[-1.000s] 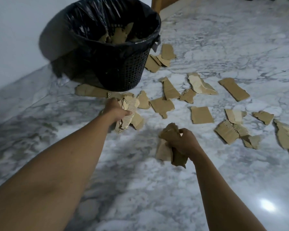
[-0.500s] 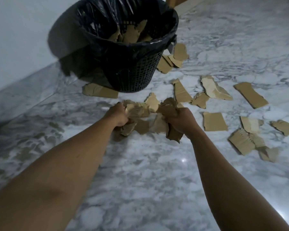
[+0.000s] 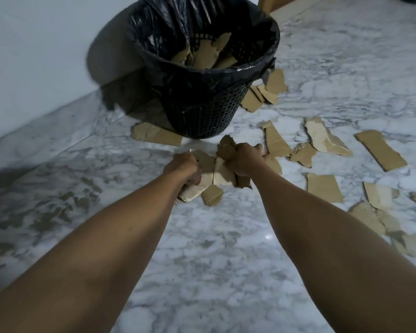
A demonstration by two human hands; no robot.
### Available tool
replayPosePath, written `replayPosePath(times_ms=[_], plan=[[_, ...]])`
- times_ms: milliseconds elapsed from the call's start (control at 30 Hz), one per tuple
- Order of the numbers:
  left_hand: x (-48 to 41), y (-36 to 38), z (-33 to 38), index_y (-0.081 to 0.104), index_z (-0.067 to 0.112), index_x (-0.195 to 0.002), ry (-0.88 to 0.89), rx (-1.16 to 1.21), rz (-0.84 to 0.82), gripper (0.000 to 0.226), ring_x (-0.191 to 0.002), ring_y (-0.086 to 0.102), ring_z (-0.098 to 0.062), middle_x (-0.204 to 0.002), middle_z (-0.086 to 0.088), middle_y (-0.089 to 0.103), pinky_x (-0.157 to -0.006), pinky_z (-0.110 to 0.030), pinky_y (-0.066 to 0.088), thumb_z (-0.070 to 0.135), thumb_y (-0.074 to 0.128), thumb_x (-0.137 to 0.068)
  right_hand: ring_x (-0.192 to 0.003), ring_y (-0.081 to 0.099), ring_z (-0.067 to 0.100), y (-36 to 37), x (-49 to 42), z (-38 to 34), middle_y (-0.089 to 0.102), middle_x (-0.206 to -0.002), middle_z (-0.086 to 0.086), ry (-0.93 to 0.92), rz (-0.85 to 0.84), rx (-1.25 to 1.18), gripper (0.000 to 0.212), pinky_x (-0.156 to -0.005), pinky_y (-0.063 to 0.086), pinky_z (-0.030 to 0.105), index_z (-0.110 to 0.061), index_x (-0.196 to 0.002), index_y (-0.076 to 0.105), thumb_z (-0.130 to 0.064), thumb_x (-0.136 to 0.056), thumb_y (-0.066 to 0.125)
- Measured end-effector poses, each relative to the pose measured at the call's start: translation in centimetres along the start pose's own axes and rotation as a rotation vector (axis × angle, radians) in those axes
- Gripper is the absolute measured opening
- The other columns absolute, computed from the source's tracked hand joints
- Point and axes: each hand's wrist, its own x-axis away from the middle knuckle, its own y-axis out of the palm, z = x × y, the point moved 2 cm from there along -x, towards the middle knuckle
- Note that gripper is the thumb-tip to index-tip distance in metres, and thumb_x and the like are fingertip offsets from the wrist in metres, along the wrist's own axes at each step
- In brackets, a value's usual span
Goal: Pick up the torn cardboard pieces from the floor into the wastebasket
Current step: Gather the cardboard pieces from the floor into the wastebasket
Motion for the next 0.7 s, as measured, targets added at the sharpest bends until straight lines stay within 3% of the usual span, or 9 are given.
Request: replayPosePath(times_ms=[67, 167, 233, 300, 367, 433, 500, 600, 700], plan=[[0.4, 0.3, -0.6, 0.04, 0.005, -0.143, -0.021, -0.016, -0.025, 0.08, -0.118, 0.054, -0.034, -0.136, -0.017, 0.049, -0.088, -0.041, 0.051, 0.023, 0.078, -0.075, -0.118, 0.048, 0.037, 0.2, 0.2, -0.1, 0.057, -0.102, 0.006, -0.009, -0.02, 0.034, 0.038, -0.102, 0.036, 0.054, -0.023, -0.107, 0.052, -0.045, -0.075, 0.058], [1.0, 0.8, -1.3, 0.028, 0.01, -0.149, -0.038, -0.083, -0.009, 0.091, -0.132, 0.035, -0.038, -0.149, -0.015, 0.033, -0.102, -0.047, 0.04, 0.035, 0.078, -0.077, -0.121, 0.045, 0.036, 0.3, 1.5, -0.6, 0.054, -0.123, 0.013, -0.027, 0.0, 0.033, 0.057, -0.101, 0.039, 0.049, -0.02, -0.133, 0.052, -0.043, -0.083, 0.067], [1.1, 1.0, -1.6, 0.038, 0.005, -0.143, 0.0, -0.054, -0.005, 0.083, -0.127, 0.046, -0.035, -0.143, -0.017, 0.044, -0.096, -0.039, 0.046, 0.034, 0.08, -0.077, -0.107, 0.056, 0.034, 0.5, 2.2, -0.9, 0.056, -0.119, 0.015, -0.088, 0.032, -0.053, 0.053, -0.087, 0.046, 0.039, -0.015, -0.13, 0.056, -0.034, -0.083, 0.07], [1.4, 1.1, -1.7, 0.047, 0.001, -0.135, 0.052, -0.003, 0.016, 0.068, -0.118, 0.058, -0.031, -0.135, -0.017, 0.055, -0.084, -0.03, 0.049, 0.025, 0.078, -0.08, -0.093, 0.061, 0.035, 0.6, 3.0, -1.0, 0.058, -0.109, 0.016, -0.144, 0.07, -0.126, 0.042, -0.073, 0.042, 0.033, -0.01, -0.119, 0.06, -0.025, -0.082, 0.07], [1.4, 1.3, -2.0, 0.038, -0.001, -0.142, 0.055, 0.048, 0.004, 0.067, -0.119, 0.057, -0.031, -0.138, -0.018, 0.051, -0.08, -0.028, 0.046, 0.015, 0.07, -0.085, -0.091, 0.062, 0.036, 0.8, 3.8, -0.7, 0.06, -0.101, 0.015, -0.153, 0.121, -0.193, 0.035, -0.068, 0.038, 0.032, -0.009, -0.11, 0.057, -0.02, -0.081, 0.071], [1.4, 0.8, -2.5, 0.033, 0.001, -0.143, 0.089, 0.077, -0.033, 0.062, -0.119, 0.054, -0.031, -0.138, -0.018, 0.048, -0.08, -0.029, 0.045, 0.01, 0.061, -0.089, -0.09, 0.06, 0.035, 0.5, 4.8, 0.1, 0.06, -0.098, 0.013, -0.126, 0.189, -0.317, 0.048, -0.067, 0.038, 0.034, -0.009, -0.116, 0.046, -0.018, -0.08, 0.076], [0.8, -0.5, -3.2, 0.04, 0.003, -0.137, 0.135, 0.056, -0.045, 0.056, -0.118, 0.055, -0.031, -0.136, -0.016, 0.051, -0.085, -0.029, 0.046, 0.015, 0.064, -0.089, -0.099, 0.062, 0.038, 0.1, 5.5, 1.7, 0.061, -0.106, 0.016, -0.062, 0.239, -0.425, 0.073, -0.07, 0.041, 0.034, -0.006, -0.135, 0.039, -0.018, -0.078, 0.083], [-0.2, -2.9, -4.2, 0.038, -0.001, -0.141, 0.128, -0.019, -0.004, 0.075, -0.124, 0.053, -0.031, -0.141, -0.016, 0.049, -0.091, -0.029, 0.045, 0.027, 0.077, -0.084, -0.12, 0.057, 0.036, 0.1, 5.3, 4.7, 0.057, -0.133, 0.019, 0.059, 0.173, -0.455, 0.092, -0.08, 0.042, 0.032, -0.003, -0.149, 0.036, -0.022, -0.074, 0.088], [-1.6, -4.2, -4.4, 0.025, -0.005, -0.149, 0.118, -0.035, -0.035, 0.101, -0.132, 0.046, -0.033, -0.15, -0.02, 0.04, -0.103, -0.035, 0.044, 0.033, 0.084, -0.076, -0.109, 0.062, 0.032, 0.4, 5.5, 6.9, 0.063, -0.126, 0.016, 0.138, 0.086, -0.521, 0.073, -0.082, 0.053, 0.04, -0.001, -0.134, 0.053, -0.022, -0.073, 0.088]])
